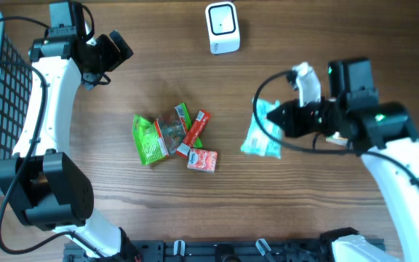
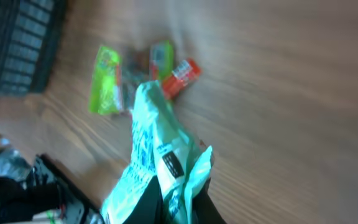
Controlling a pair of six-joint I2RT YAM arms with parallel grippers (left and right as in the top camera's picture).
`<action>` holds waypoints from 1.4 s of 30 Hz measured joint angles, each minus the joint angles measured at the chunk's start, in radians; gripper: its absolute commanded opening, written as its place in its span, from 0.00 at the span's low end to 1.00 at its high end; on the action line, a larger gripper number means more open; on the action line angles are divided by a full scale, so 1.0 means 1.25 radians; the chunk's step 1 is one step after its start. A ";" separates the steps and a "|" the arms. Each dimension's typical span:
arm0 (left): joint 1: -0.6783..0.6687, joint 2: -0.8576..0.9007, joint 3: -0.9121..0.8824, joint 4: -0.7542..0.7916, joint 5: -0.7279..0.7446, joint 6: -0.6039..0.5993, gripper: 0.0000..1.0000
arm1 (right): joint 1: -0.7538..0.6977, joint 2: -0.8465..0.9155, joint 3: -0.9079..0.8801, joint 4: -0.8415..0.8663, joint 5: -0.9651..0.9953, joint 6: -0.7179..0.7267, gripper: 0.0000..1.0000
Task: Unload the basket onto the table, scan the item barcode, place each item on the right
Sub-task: 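Hold the mint-green packet up in front of the scanner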
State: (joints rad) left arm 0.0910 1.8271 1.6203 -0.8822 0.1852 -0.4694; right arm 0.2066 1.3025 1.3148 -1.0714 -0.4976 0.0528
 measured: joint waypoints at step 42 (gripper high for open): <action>0.000 0.000 0.000 0.001 0.000 0.000 1.00 | 0.326 1.079 0.600 1.367 1.180 -0.988 0.05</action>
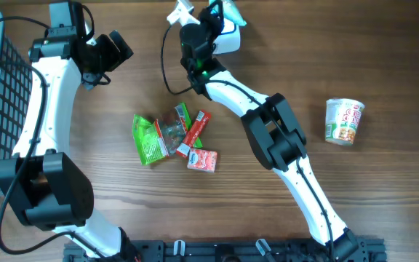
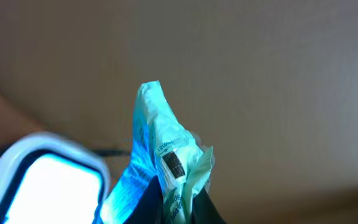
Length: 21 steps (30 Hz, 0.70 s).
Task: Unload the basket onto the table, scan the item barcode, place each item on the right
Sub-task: 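Hold the mint-green packet up in front of the scanner, then place the mint-green packet beside the noodle cup and release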
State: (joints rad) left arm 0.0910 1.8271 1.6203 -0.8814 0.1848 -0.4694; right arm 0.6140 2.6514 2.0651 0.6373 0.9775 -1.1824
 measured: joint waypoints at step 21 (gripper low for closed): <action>0.000 0.000 0.000 -0.001 0.000 0.000 1.00 | 0.010 -0.641 0.020 -1.192 -0.288 0.454 0.04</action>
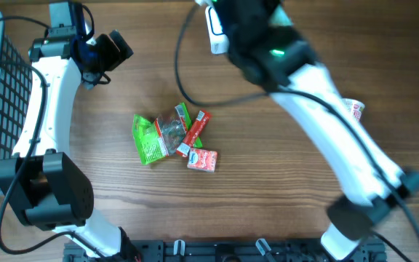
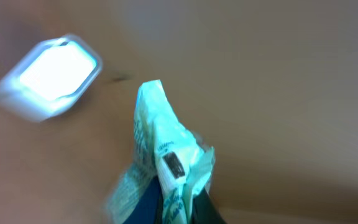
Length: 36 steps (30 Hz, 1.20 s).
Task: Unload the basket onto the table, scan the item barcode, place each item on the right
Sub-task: 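Place the mint-green packet beside the noodle cup and release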
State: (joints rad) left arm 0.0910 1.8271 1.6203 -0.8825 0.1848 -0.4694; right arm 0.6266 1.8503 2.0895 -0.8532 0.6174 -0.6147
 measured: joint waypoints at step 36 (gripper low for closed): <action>0.000 0.000 0.000 0.000 0.000 0.000 1.00 | -0.198 -0.080 -0.802 0.035 -0.547 0.663 0.13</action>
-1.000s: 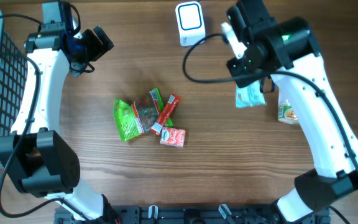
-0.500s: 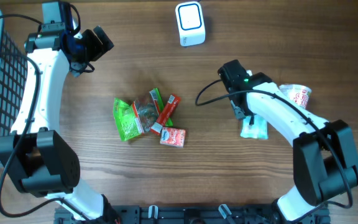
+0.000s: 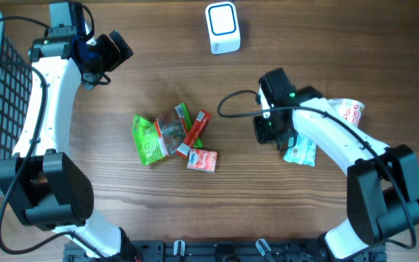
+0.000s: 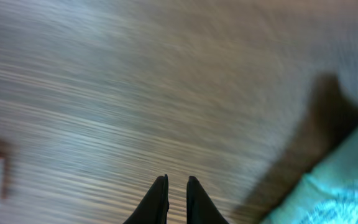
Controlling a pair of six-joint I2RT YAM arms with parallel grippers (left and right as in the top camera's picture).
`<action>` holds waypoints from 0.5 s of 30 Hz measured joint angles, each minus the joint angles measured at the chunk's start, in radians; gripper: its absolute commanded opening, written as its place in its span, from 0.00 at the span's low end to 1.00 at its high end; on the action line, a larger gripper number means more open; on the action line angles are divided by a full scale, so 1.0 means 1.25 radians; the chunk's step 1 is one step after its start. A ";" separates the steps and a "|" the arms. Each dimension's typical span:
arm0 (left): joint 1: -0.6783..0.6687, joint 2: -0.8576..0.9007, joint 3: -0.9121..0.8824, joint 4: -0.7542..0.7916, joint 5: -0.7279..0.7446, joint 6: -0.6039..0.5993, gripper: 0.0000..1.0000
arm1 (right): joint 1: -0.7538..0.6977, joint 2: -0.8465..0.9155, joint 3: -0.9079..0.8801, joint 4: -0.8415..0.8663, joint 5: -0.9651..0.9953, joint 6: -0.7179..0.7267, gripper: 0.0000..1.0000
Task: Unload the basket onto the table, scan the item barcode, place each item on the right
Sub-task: 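Place the mint-green packet beside the noodle cup and release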
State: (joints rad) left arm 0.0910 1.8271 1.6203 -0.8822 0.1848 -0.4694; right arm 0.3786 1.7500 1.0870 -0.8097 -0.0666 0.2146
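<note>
The teal packet (image 3: pixel 300 151) lies flat on the wooden table, right of centre; in the right wrist view its corner (image 4: pixel 337 186) shows at the lower right. My right gripper (image 3: pixel 268 129) hangs just left of the packet, a little open, with only blurred wood between its fingertips (image 4: pixel 176 179). The white scanner (image 3: pixel 222 28) stands at the far edge. My left gripper (image 3: pixel 113 48) is held high at the far left, its jaws too dark to read.
A pile of green and red snack packets (image 3: pixel 173 135) lies in the middle of the table; a red packet's edge shows at the left. A noodle cup (image 3: pixel 348 115) lies right of the teal packet. A wire basket stands at the left edge.
My right gripper held the teal packet near the scanner; now the packet lies on the table right of centre, let go, and the gripper is beside it. The left arm has not moved.
My right gripper held the teal packet above the table at the right. It then held the packet with its barcode up against the lit scanner at the far edge, then a little off the scanner. Now the packet lies released near the noodle cup.
</note>
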 measured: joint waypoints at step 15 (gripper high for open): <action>0.000 0.000 0.000 0.000 0.000 0.000 1.00 | -0.120 0.000 -0.016 -0.077 0.165 -0.047 0.35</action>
State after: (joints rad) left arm 0.0910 1.8271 1.6203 -0.8818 0.1848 -0.4694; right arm 0.2291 1.7500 1.0668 -0.9054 0.1398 0.1555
